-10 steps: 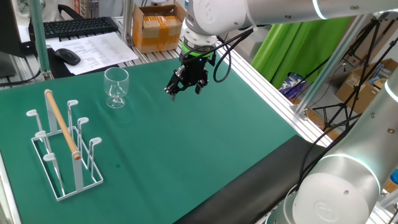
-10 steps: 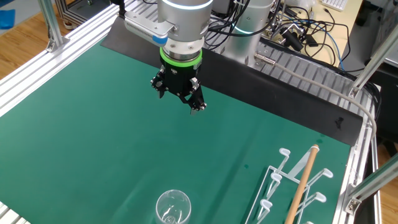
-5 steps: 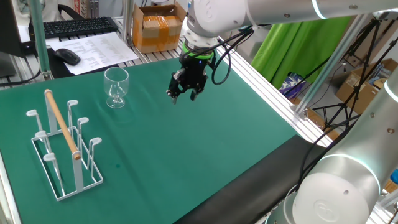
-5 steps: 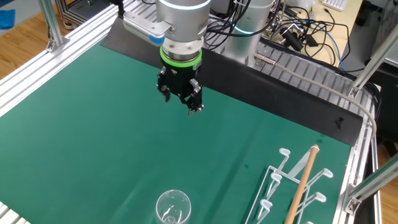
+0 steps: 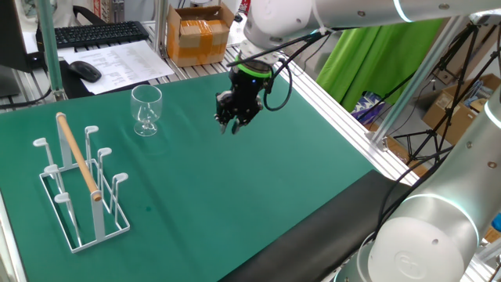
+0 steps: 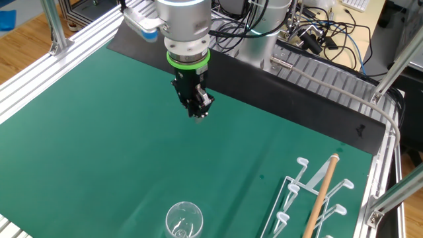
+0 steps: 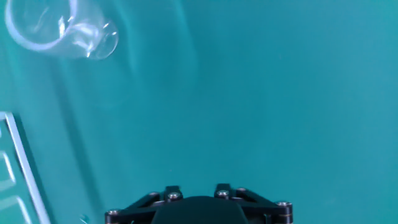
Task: Put the cup on the cup rack
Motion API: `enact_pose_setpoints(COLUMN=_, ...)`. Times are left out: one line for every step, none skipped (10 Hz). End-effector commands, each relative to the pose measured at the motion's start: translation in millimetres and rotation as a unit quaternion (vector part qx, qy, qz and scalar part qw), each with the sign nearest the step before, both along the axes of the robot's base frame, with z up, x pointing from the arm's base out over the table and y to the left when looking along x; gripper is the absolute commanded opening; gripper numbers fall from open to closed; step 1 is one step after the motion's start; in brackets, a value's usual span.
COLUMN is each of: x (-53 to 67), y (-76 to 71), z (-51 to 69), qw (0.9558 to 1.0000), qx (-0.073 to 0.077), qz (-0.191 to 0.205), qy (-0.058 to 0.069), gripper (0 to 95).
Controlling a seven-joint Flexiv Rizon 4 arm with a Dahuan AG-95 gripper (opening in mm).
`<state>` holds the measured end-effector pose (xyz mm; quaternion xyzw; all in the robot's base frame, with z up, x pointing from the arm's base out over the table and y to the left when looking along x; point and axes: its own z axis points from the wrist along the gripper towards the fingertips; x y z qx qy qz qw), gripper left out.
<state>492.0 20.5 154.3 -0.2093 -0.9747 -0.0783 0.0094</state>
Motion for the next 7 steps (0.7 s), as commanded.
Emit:
enact_pose_setpoints(x=4.6, y=20.2, z=-1.9, qw=0.9974, qx=-0.024, qz=-0.066, qy=-0.014, gripper=0.0)
enact_pose_setpoints(x=7.3, y=23.6, z=-1.8, qw=0.997, qx=-0.038, qz=-0.066, qy=-0.014, gripper=0.0)
enact_pose_setpoints(x=9.5, y=25.1, z=-1.3, qw=0.9969, qx=-0.049, qz=-0.06, qy=-0.014, gripper=0.0)
enact_pose_setpoints(x=11.0, y=24.4, z=0.3, qw=0.9972, qx=-0.049, qz=-0.055, qy=-0.014, gripper=0.0)
enact_pose_setpoints(x=12.4, y=22.8, z=1.1, qw=0.9976, qx=-0.05, qz=-0.046, qy=-0.016, gripper=0.0)
enact_pose_setpoints(x=12.4, y=22.7, z=0.5, qw=0.9976, qx=-0.05, qz=-0.045, qy=-0.017, gripper=0.0)
enact_pose_setpoints(x=12.5, y=23.1, z=-0.7, qw=0.9975, qx=-0.054, qz=-0.04, qy=-0.021, gripper=0.0)
